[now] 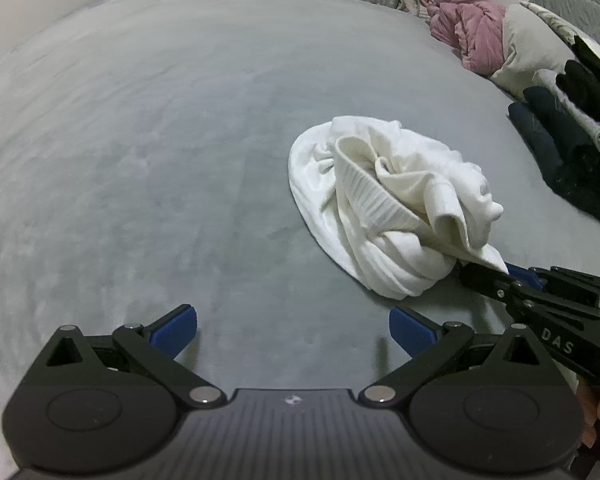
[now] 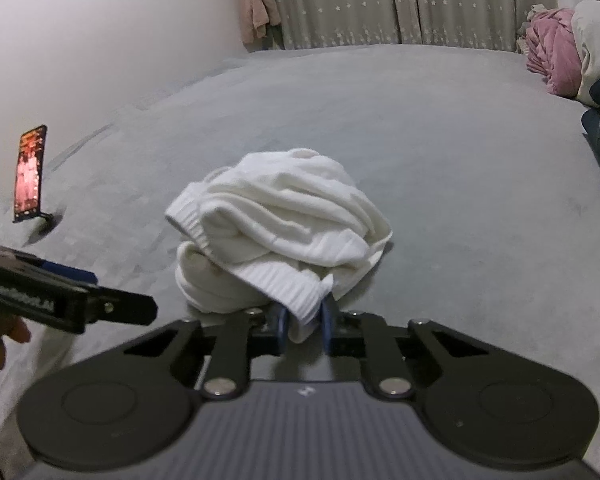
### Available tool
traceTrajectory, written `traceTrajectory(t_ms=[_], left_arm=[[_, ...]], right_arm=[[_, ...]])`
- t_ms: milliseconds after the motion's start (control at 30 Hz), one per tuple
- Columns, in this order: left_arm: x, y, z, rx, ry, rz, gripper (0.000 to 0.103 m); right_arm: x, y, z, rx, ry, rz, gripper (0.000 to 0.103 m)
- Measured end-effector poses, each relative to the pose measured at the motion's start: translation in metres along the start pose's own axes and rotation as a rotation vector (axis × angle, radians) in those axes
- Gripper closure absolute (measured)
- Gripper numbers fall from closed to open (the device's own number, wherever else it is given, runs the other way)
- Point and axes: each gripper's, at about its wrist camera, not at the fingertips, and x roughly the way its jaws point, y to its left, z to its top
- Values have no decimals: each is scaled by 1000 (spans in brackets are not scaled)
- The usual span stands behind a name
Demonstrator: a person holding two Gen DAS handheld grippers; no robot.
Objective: Fold clothes
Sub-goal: 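Grasp the white garment edge with the right gripper while the left gripper grasps another edge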
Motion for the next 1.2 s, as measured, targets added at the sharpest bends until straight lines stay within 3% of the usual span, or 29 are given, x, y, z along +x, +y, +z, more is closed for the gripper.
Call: traceTrajectory(t_ms=[200, 400, 500, 600, 633, 667, 767, 867, 967, 1200], left_arm=[[-5, -4, 3, 14, -37, -57, 1], [-8, -18, 4, 17, -81, -168, 7], [-7, -23, 6, 3, -91, -165, 8], [0, -22, 10, -47, -77, -146, 9], [0, -21, 10, -54, -75, -144, 9], [1, -21, 12, -61, -74, -143, 9], [5, -24, 17, -76, -81, -144, 12], [6, -22, 20, -92, -97, -138, 30], [6, -18, 22, -108, -130, -137, 39], [6, -22, 30, -92, -192, -194, 40]], right_arm=[[-23, -1, 7, 16, -27, 25, 90], [-46, -10, 10, 78, -30, 71, 91], [-54, -10, 12, 61, -27, 27, 91], [-57, -14, 13, 48, 40, -34, 91], [-56, -16, 12, 51, 67, -47, 90], [-55, -18, 10, 57, 82, -53, 83], [-55, -17, 9, 41, 79, -62, 73], [-56, -7, 11, -3, 58, -44, 58], [-54, 6, 4, -59, 52, -11, 57], [-40, 40, -7, -218, 25, 58, 54]])
